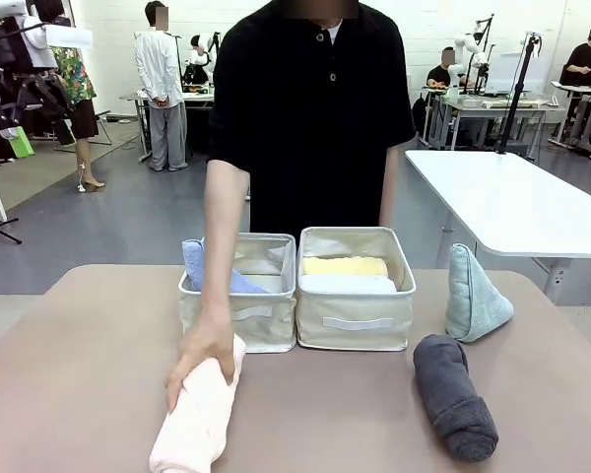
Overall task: Sort the towels based on their folding style.
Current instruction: Pick up another triangle-folded towel from the table and place it in the left Fabric basket.
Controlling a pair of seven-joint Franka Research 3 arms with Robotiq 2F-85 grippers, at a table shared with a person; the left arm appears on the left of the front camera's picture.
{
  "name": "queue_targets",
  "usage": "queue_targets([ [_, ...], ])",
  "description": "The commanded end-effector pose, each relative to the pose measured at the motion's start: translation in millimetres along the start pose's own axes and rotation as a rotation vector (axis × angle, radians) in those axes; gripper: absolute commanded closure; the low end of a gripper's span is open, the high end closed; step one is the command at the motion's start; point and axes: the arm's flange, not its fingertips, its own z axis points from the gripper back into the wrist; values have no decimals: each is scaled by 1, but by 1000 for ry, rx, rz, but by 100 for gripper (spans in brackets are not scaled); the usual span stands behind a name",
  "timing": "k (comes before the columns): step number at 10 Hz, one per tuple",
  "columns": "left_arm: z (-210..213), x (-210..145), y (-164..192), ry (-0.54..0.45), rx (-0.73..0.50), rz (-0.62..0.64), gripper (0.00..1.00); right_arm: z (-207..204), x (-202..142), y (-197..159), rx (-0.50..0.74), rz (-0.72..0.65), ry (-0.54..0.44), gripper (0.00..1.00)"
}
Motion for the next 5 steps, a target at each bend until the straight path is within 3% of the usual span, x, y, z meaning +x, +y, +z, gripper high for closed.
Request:
queue_targets([
  [1,1,-1,-3,18,-5,3,0,-1,0,0,4,2,0,0],
  [3,0,0,0,0,0,0,0,-1,0,0,4,2,0,0],
  [5,44,-44,-14,-315,70,66,0,-1,0,0,4,2,0,0],
])
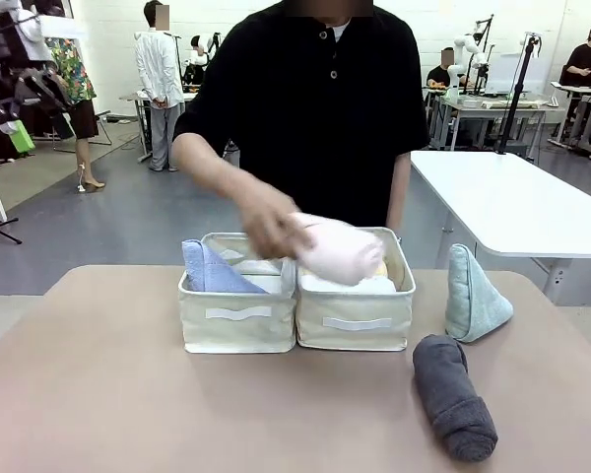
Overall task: Sort the towels based on their folding style.
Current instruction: Pick up another triangle-folded towel from the table and place it in the left Fabric basket.
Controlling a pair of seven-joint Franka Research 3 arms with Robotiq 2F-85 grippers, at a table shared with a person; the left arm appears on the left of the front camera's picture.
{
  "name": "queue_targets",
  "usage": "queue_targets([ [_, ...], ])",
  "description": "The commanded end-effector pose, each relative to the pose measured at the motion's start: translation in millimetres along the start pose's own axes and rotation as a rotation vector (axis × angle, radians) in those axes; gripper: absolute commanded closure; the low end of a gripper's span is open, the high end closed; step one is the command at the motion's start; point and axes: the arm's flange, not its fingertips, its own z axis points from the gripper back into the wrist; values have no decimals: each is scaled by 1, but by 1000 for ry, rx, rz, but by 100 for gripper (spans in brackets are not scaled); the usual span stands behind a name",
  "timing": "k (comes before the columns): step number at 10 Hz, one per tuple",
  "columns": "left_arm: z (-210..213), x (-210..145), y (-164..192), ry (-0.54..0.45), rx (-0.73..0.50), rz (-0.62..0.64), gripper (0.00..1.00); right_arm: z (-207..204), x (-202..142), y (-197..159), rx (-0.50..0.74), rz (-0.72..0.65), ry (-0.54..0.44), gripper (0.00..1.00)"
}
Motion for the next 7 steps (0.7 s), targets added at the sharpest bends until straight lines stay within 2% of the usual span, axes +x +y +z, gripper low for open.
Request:
queue_targets([
  [1,49,-42,-16,-298,74,88,0,-1,0,0,4,2,0,0],
  [3,95,-84,-45,-483,172,128,0,-1,0,0,4,2,0,0],
  [5,107,-127,-68,-586,305,185,0,-1,0,0,4,2,0,0],
  [7,95,-148,-92,-489,425,217,0,-1,0,0,4,2,0,0],
])
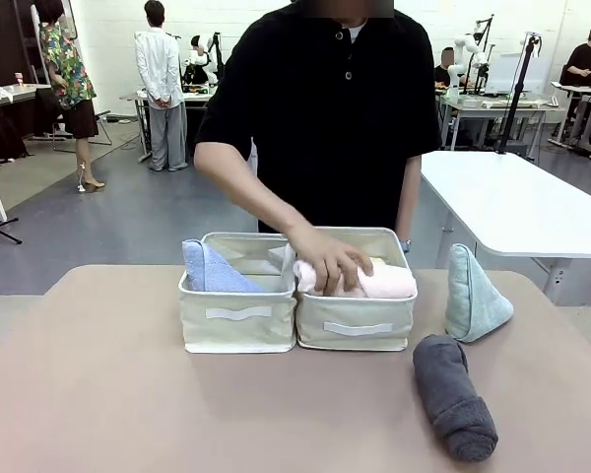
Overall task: Sort the towels based on their folding style.
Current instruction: Pick up another triangle-folded towel from the table and place it in the left Fabric basket.
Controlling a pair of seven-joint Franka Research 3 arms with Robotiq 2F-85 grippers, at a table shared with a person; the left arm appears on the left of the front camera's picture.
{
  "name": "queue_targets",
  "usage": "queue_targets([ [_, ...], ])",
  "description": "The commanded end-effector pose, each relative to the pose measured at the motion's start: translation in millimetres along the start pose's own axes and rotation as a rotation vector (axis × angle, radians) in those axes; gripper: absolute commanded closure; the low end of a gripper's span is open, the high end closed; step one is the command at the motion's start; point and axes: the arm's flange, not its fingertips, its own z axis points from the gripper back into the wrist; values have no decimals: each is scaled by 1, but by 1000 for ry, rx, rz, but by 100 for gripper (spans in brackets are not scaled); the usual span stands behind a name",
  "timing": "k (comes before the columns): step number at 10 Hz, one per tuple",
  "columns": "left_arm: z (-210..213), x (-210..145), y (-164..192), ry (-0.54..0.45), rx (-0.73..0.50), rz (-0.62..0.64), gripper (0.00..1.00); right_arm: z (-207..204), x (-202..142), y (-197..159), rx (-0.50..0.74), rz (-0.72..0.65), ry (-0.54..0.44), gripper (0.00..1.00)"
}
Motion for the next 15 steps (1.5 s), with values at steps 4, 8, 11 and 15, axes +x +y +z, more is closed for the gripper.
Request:
queue_targets([
  [4,-25,-38,-11,47,10,38,0,-1,0,0,4,2,0,0],
  [8,-7,-30,-6,42,33,34,0,-1,0,0,4,2,0,0],
  [11,-7,-30,-6,42,33,34,0,-1,0,0,4,2,0,0],
  [15,-7,-30,-6,42,33,34,0,-84,41,38,-312,84,265,0],
])
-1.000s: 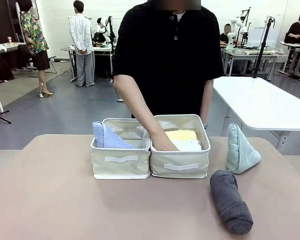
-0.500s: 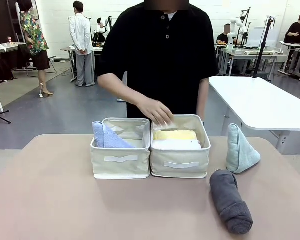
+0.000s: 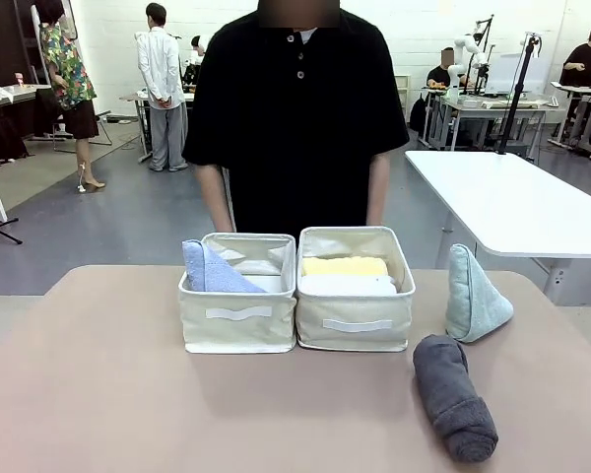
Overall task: Sort the towels based on their folding style.
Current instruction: Pick up another triangle-folded towel from the table and place it in the left Fabric basket.
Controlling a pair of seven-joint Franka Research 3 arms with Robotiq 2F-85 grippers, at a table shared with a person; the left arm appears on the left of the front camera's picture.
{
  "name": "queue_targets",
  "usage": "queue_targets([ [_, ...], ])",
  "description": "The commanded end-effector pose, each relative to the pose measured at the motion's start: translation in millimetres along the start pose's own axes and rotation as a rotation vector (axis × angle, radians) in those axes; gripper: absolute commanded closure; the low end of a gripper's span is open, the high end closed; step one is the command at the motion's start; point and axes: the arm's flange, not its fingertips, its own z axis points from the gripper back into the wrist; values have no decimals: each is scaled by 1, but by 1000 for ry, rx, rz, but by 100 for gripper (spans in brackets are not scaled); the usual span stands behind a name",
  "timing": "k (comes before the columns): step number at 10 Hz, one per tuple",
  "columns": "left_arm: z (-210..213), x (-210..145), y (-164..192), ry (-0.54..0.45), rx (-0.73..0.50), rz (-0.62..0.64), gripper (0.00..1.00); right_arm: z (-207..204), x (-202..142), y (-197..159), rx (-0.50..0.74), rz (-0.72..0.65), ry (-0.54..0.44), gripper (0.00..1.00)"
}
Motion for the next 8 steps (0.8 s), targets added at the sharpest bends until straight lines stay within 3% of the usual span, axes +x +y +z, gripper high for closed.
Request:
queue_targets([
  [1,1,1,-1,-4,3,-2,0,-62,36,29,-217,0,227,0],
  [3,1,1,-1,-4,3,-2,0,-122,55,35,-366,-18,344,0],
  [6,1,1,-1,-4,3,-2,0,-188,56,36,-455,-19,381,0],
  [7,1,1,-1,-4,3,-2,0,-197,51,37,-449,-13,399,0],
  [8,1,1,-1,-4,3,-2,0,-190,42,37,-348,5,430,0],
])
